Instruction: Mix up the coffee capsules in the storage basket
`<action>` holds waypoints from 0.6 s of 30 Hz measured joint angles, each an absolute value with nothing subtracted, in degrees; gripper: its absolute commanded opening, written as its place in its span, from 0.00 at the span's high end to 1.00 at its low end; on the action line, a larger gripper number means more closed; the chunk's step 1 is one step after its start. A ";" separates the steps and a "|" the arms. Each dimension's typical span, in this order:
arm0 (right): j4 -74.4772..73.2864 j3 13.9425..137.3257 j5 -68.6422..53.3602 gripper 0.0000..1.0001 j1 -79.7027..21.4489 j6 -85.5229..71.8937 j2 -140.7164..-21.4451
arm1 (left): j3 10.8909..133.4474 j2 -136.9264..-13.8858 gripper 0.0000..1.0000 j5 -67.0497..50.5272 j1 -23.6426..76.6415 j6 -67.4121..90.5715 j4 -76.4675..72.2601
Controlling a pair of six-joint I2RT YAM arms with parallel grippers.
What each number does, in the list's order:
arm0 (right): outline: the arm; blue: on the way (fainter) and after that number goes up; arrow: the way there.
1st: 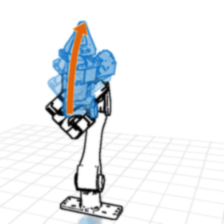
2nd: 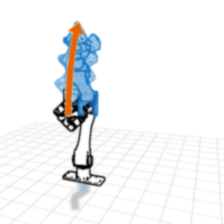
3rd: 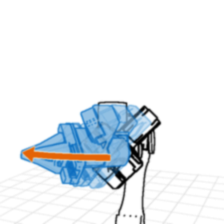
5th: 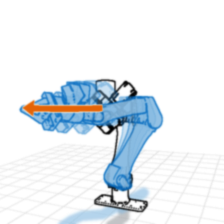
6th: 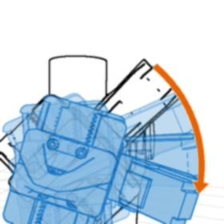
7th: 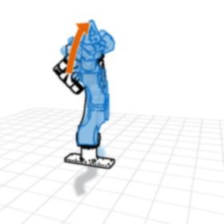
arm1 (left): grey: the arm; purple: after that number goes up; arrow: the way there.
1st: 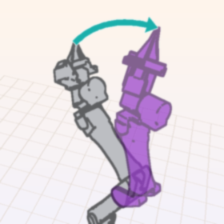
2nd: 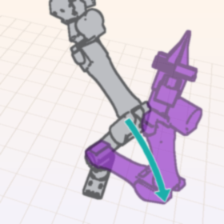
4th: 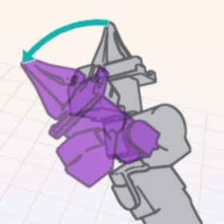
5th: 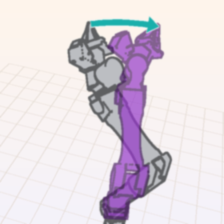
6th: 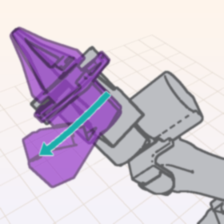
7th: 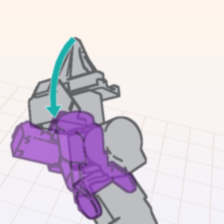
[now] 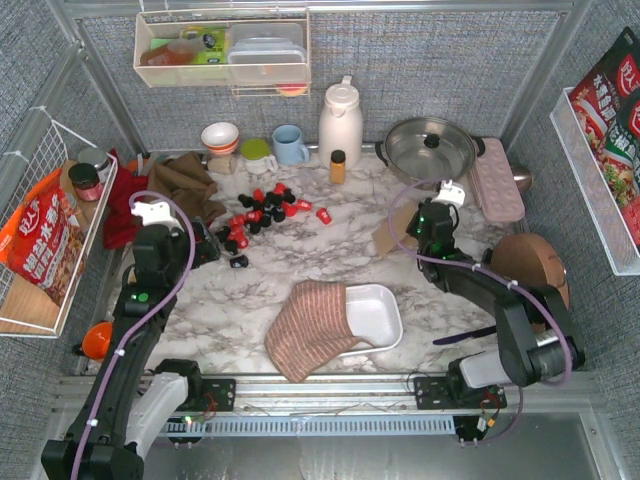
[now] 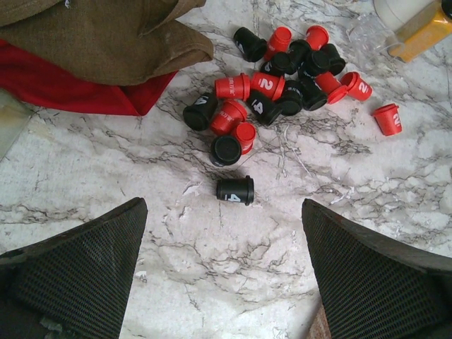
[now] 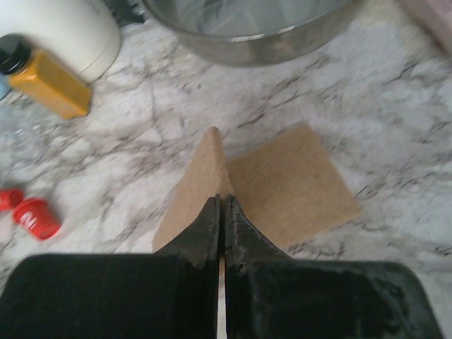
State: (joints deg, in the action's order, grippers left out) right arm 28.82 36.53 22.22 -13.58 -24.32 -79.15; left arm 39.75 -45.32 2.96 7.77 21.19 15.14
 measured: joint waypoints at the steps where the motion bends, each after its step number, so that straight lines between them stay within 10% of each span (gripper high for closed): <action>1: 29.74 36.99 23.03 1.00 -13.39 -23.46 -80.36 | 39.75 -45.28 0.01 2.96 7.77 21.19 15.14; 18: 30.13 40.12 36.56 0.91 0.58 -19.09 -87.22 | 39.75 -45.63 0.01 2.37 7.77 21.21 15.14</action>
State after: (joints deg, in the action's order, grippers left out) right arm 30.13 40.12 36.56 0.58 -19.09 -87.22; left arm 39.75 -45.63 2.37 7.77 21.21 15.14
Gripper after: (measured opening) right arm 0.006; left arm 0.994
